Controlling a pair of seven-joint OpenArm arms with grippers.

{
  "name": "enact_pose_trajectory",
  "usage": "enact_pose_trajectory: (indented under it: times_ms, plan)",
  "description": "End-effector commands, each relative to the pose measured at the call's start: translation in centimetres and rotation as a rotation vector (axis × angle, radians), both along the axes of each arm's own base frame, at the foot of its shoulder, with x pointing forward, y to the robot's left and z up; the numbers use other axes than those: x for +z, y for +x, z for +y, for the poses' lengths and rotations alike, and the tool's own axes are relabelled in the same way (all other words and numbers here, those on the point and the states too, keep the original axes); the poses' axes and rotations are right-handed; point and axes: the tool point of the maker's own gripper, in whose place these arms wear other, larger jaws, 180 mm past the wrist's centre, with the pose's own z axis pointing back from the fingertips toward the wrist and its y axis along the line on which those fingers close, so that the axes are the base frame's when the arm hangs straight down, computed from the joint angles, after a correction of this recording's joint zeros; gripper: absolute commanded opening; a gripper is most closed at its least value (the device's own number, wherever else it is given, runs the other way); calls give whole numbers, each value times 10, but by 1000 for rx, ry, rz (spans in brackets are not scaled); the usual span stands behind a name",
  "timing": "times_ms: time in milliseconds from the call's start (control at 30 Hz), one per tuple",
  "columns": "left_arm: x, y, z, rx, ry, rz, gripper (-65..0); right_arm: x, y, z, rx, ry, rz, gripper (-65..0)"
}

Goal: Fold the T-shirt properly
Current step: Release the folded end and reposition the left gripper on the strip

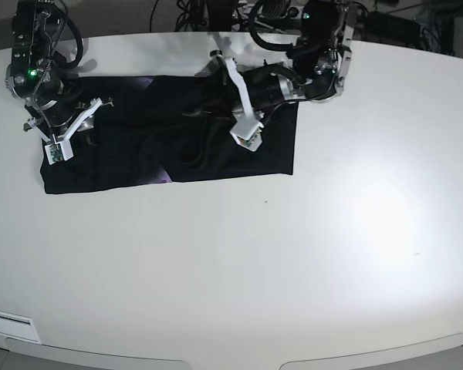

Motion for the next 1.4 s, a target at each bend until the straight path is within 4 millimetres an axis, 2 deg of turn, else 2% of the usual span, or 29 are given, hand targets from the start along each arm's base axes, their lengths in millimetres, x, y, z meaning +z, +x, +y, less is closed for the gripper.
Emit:
enact_pose_trajectory:
  times_ms: [0, 67, 167, 267, 333, 400, 567, 633, 833, 1167, 1267, 1367]
  plan:
    - [17, 4, -6, -5, -50, -44, -650, -10, -15, 0, 22, -20, 77, -380]
    - [23, 5, -12, -19, -67, -56, -650, -11, -15, 0, 21, -20, 80, -380]
    - [42, 10, -12, -35, -124, -75, -650, -11, -15, -1, 21, -21, 81, -380]
    - [66, 12, -6, -54, -173, -106, -650, -11, -15, 0, 22, -21, 81, -380]
    - [72, 19, 3, -21, -168, -133, -650, -11, -16, -1, 22, -22, 82, -380]
    - [63, 31, 17, 35, -108, -148, -650, -11, -15, -1, 22, -21, 81, -380]
    - [22, 73, 65, 271, 168, -170, -650, -11, -15, -1, 22, -21, 80, -380]
    - [9, 80, 76, 326, 245, -157, -650, -11, -15, 0, 22, -21, 80, -380]
    - [-28, 62, 62, 273, 398, -138, -650, -10, -15, 0, 22, -21, 80, -380]
    - [-92, 62, 84, 367, 607, -22, -650, -11, -15, -1, 22, -21, 80, -380]
    - [-89, 61, 83, 356, 584, -17, -650, -10, -14, 0, 22, -20, 77, -380]
    - [-61, 71, 81, 385, 553, -89, -650, -10, -14, -1, 22, -21, 78, -380]
